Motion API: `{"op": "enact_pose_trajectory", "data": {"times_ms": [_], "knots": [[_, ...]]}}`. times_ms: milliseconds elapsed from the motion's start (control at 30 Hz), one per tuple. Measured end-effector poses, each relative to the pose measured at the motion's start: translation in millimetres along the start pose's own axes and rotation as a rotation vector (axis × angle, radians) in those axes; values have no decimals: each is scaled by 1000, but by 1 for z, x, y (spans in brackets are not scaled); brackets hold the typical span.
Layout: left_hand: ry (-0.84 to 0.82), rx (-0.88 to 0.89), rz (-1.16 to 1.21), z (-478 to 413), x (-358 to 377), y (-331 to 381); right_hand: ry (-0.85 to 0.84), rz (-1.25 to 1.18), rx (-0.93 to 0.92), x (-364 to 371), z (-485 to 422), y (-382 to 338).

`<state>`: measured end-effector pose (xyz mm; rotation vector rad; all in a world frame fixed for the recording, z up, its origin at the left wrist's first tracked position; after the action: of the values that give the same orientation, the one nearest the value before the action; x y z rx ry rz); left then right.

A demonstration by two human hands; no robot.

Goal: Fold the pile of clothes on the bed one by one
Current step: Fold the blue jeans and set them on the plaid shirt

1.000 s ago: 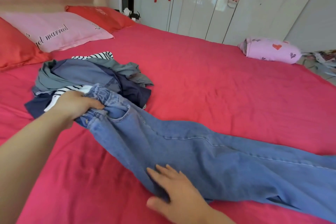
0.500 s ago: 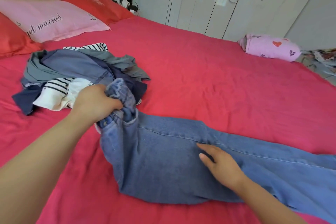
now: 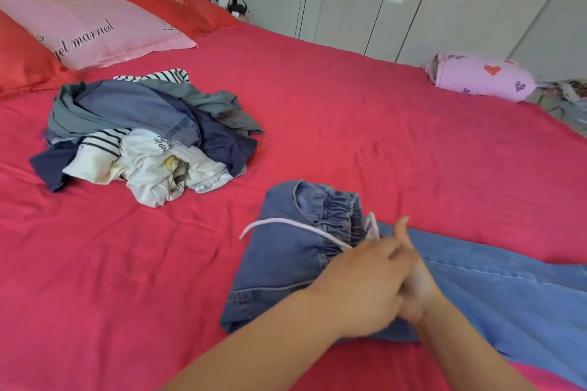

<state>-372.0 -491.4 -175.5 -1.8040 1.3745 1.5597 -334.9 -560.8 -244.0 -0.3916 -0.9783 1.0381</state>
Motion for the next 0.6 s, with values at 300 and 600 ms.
{"op": "enact_pose_trajectory", "data": {"times_ms": [300, 600], "knots": [[97, -385, -250, 106, 17, -76, 276, 408, -22, -12, -6, -16], [342, -476, 120, 128, 31, -77, 348, 409, -216, -45, 34, -82]]}}
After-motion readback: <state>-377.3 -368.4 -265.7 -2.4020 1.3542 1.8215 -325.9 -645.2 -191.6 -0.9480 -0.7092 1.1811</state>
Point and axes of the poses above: each hand's wrist, its own z-axis away from the middle knuckle, its own x-axis out of the palm, y = z × x, the point moved 6 cm from there along -z, towards the middle knuckle, and after that the axes turned 11 degrees about x, right-handed, at the moved point
